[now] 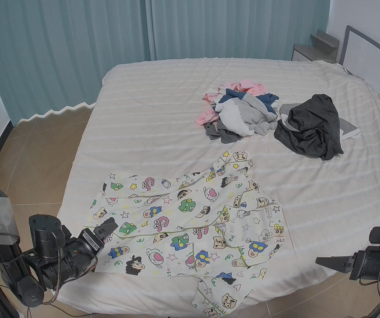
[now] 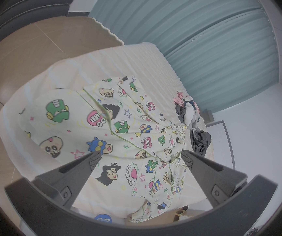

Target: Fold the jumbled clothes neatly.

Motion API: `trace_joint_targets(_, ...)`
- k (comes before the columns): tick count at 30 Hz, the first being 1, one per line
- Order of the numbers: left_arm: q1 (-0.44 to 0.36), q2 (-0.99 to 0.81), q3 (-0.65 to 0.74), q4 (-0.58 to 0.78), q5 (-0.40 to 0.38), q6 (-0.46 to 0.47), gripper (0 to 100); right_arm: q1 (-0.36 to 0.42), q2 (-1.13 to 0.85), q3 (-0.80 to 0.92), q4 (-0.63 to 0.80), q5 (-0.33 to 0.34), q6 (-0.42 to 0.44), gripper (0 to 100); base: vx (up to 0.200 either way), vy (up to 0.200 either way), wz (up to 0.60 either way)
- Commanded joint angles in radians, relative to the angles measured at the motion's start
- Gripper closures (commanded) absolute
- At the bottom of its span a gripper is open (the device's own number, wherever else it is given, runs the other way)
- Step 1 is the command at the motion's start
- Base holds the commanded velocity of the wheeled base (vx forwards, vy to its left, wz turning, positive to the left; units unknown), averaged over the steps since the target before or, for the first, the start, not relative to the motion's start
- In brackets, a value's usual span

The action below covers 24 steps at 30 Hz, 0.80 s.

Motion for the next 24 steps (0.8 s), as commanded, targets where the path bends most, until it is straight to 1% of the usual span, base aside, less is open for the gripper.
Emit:
trace_joint_targets(1, 0.001, 0.003, 0.017, 0.001, -0.002, 0.000, 0, 0.000, 0.002, 0.000, 0.000, 0.001, 0.000, 0, 0.200, 0.000, 0.00)
trace_joint_targets(9, 0.001, 0.012, 0.017, 0.001, 0.003, 0.001, 0, 0.000, 0.002, 0.000, 0.000, 0.001, 0.000, 0, 0.200, 0.000, 0.00)
trace_joint_targets(18, 0.007, 0.016, 0.012, 0.001, 0.004, 0.006, 0, 0.000, 0.002, 0.001, 0.000, 0.001, 0.000, 0, 0.000, 0.000, 0.00)
trace_joint_targets(20, 0.026, 0.012, 0.006, -0.001, 0.004, 0.029, 0, 0.000, 0.004, 0.001, 0.000, 0.001, 0.000, 0, 0.000, 0.000, 0.00)
trace_joint_targets(24, 0.125, 0.019, -0.074, -0.008, -0.007, 0.164, 0, 0.000, 0.004, 0.001, 0.000, 0.001, 0.000, 0, 0.000, 0.000, 0.00)
